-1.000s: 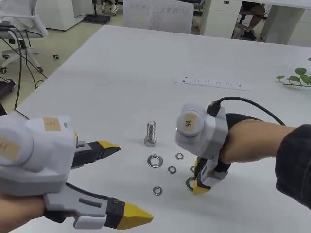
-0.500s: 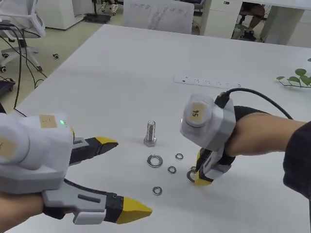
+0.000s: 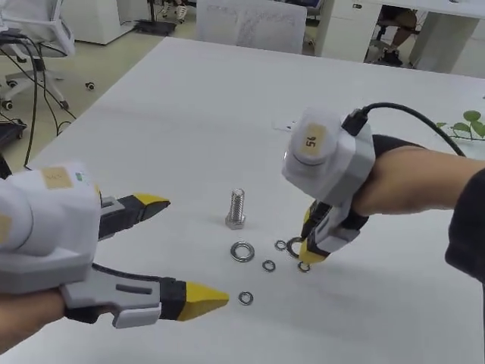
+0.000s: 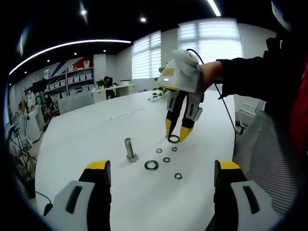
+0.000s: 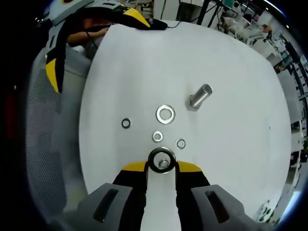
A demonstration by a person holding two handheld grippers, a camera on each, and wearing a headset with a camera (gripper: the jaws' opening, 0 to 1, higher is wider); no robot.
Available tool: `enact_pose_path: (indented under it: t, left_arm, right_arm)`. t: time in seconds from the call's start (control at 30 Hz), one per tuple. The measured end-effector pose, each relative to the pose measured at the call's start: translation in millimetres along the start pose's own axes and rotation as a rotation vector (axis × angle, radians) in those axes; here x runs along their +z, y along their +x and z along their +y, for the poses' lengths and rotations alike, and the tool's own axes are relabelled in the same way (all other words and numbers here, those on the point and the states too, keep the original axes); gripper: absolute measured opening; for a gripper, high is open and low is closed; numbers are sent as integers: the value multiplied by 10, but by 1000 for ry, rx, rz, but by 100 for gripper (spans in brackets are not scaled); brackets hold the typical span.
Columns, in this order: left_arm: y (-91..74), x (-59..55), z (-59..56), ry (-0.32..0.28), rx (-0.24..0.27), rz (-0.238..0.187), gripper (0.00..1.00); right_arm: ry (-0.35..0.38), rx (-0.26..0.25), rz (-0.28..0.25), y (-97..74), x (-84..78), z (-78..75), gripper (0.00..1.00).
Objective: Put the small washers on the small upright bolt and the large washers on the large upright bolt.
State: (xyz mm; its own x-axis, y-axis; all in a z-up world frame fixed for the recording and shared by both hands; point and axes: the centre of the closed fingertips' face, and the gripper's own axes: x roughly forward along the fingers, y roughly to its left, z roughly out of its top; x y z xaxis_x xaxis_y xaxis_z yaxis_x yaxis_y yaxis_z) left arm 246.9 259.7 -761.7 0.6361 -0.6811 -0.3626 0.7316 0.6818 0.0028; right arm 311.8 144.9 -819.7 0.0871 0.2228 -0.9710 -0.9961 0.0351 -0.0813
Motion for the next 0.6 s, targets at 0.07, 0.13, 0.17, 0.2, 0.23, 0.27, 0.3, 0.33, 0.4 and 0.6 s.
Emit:
enact_pose_path:
  t: [0.07,0.13,0.17,0.2,0.23,0.27,0.3,0.33,0.4,0.6]
  left_arm:
    - [-11,20,17,3,9,-9,88]
    - [-20,33,55,5,28,-15,88]
    - [-28,37,84,9,43,-17,88]
    - [-33,40,99,11,51,-18,87]
    - [-38,41,112,13,58,-18,87]
    - [-47,49,136,11,70,-23,87]
    - [-54,54,151,12,77,-25,87]
    - [-64,62,163,11,81,-30,87]
    - [-75,67,175,4,82,-33,86]
    - [-114,64,240,3,93,-38,86]
  right_arm:
    - [-12,-8,-2,-42,45,-45,22]
    - [-20,-17,-6,-87,96,-99,22]
    - [-22,-20,-7,-107,116,-120,22]
    - [-25,-23,-11,-127,144,-144,22]
    - [-28,-26,-17,-145,175,-167,22]
    - [-31,-32,-23,-174,217,-196,22]
    - [-37,-37,-28,-200,257,-222,22]
    - [-42,-41,-31,-214,284,-239,22]
    - [-51,-49,-37,-251,351,-290,22]
    - [-85,-64,-50,-341,549,-378,22]
